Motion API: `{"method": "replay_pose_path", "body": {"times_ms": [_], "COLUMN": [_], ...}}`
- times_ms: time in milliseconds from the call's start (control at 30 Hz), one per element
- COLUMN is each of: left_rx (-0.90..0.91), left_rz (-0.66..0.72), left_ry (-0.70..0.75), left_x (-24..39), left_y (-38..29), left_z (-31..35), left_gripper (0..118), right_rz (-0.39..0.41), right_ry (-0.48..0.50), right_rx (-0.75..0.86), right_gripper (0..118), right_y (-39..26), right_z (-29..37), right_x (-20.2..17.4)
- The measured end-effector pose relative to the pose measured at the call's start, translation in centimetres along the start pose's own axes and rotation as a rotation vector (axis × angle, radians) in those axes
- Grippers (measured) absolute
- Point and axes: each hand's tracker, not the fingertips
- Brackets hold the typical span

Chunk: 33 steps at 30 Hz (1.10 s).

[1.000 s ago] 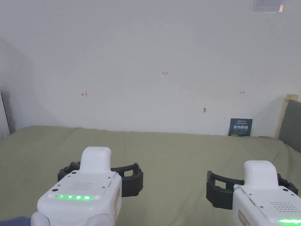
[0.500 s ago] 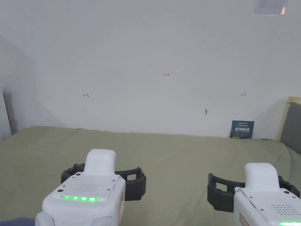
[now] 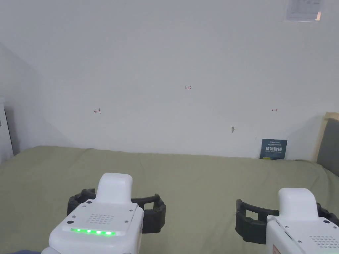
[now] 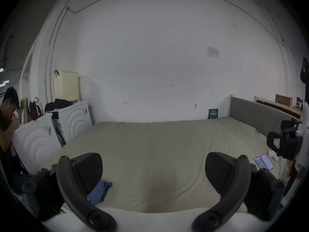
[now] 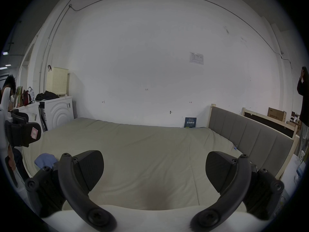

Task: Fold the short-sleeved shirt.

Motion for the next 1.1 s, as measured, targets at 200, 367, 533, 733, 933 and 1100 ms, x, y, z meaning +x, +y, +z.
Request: {"method": "replay_pose_path", "body": {"times_ms": [200, 367, 533, 733, 933, 1100], "left_rx": [0.02, 0.021, 0.019, 0.021, 0.023, 0.023], "left_rz": [-0.052, -0.02, 0.031, 0.055, 0.07, 0.066], "left_ry": [0.044, 0.005, 0.015, 0.011, -0.004, -0.01], "left_x": [0.8, 0.2, -0.4, -0.4, -0.6, -0.4], "left_y": [-0.5, -0.2, 0.4, 0.5, 0.6, 0.5], "left_z": [-0.2, 0.2, 0.3, 0.6, 0.6, 0.6], "left_gripper": [118, 118, 118, 118, 118, 118], "right_rz": [-0.001, -0.002, 0.001, 0.003, 0.004, 0.002], "right_ry": [-0.002, -0.002, 0.002, -0.001, -0.004, -0.001], "right_rx": [0.005, 0.012, 0.013, 0.007, 0.007, 0.014], "right_gripper": [118, 118, 118, 118, 118, 118], "right_y": [0.0, 0.0, -0.1, -0.1, -0.1, 0.0], "right_z": [0.0, 0.0, 0.0, 0.3, 0.4, 0.5], "right_x": [0.3, 0.5, 0.5, 0.2, 0.2, 0.0]}}
